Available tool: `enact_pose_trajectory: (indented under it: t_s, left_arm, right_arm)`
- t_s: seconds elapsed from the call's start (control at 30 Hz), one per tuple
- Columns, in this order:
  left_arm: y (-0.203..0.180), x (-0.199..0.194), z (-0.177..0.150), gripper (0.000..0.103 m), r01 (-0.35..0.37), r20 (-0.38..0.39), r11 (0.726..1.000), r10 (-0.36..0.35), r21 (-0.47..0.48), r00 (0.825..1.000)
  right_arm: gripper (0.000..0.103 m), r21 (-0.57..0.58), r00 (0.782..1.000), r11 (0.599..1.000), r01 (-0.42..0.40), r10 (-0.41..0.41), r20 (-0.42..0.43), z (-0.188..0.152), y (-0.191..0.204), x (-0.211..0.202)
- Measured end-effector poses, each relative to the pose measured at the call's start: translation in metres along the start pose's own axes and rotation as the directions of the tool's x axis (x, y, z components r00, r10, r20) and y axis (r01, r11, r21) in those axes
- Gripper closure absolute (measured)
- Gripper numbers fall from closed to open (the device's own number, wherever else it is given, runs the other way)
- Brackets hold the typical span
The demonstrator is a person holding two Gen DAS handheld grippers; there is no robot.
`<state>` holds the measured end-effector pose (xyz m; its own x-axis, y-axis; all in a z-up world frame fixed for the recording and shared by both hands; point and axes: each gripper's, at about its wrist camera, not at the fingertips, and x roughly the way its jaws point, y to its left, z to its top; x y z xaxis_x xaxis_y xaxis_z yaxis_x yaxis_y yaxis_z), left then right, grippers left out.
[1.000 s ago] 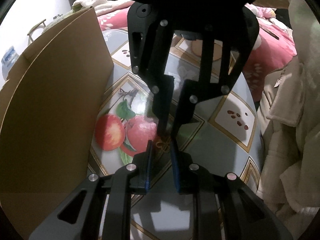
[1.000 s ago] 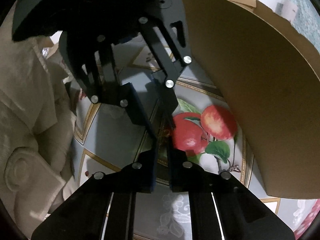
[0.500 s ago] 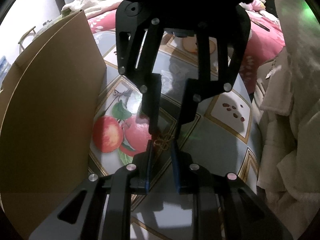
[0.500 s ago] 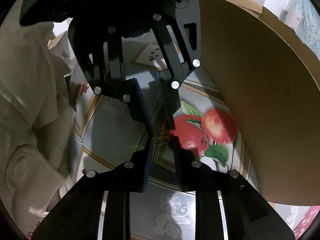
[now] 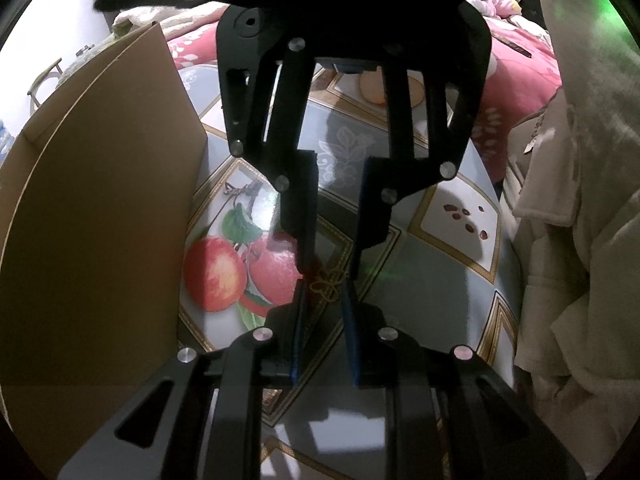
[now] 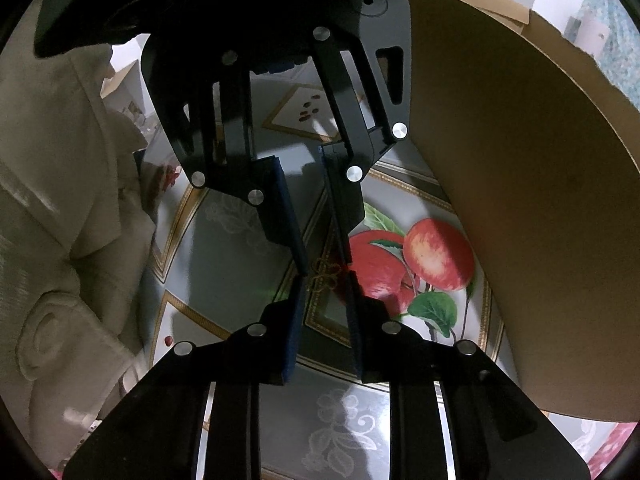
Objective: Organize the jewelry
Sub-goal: 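Bring the left gripper down over the right gripper and close on the clover charm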
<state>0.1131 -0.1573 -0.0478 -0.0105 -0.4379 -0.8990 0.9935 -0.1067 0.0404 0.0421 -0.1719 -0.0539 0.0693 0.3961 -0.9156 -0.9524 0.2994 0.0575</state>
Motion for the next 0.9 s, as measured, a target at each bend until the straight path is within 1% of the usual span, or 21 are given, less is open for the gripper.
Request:
enact_pose_trajectory:
  t_s: [0.1, 0.4, 0.43, 0.47, 0.5, 0.6, 0.63, 0.9]
  left_arm:
    - [0.0, 0.001, 0.002, 0.09, -0.001, -0.004, 1.0, 0.001, 0.001, 1.0]
    - [-0.001, 0.002, 0.004, 0.092, 0.002, -0.002, 1.0, -0.002, -0.017, 1.0]
    - [-0.001, 0.002, 0.003, 0.094, 0.003, -0.001, 1.0, -0.003, -0.018, 1.0]
    - [-0.002, 0.002, 0.003, 0.097, 0.005, 0.001, 1.0, -0.005, -0.019, 1.0]
    - [-0.002, 0.002, 0.003, 0.097, 0.002, 0.002, 1.0, -0.002, -0.018, 1.0]
    - [0.0, 0.001, 0.001, 0.098, 0.001, 0.005, 1.0, -0.001, -0.023, 1.0]
    - [0.0, 0.001, 0.001, 0.098, 0.0, 0.007, 1.0, 0.0, -0.025, 1.0]
    - [-0.004, 0.0, 0.002, 0.098, -0.018, 0.016, 1.0, 0.018, -0.025, 1.0]
  right_arm:
    - [0.089, -0.007, 1.0, 1.0, -0.004, 0.003, -0.012, 0.002, -0.004, -0.005]
    - [0.09, 0.008, 1.0, 1.0, -0.011, 0.011, -0.015, 0.003, -0.004, -0.007]
    - [0.097, 0.011, 1.0, 1.0, -0.018, 0.018, -0.017, 0.002, -0.004, -0.009]
    - [0.098, 0.013, 1.0, 1.0, -0.017, 0.017, -0.017, 0.0, -0.006, -0.013]
    - [0.098, 0.013, 1.0, 1.0, -0.011, 0.011, -0.017, 0.0, -0.005, -0.014]
    - [0.1, 0.022, 1.0, 1.0, -0.001, 0.001, -0.014, -0.001, -0.007, -0.019]
    - [0.103, 0.026, 1.0, 1.0, 0.007, -0.007, -0.013, -0.001, -0.008, -0.019]
    - [0.103, 0.039, 1.0, 0.999, 0.015, -0.014, -0.005, -0.002, -0.013, -0.023]
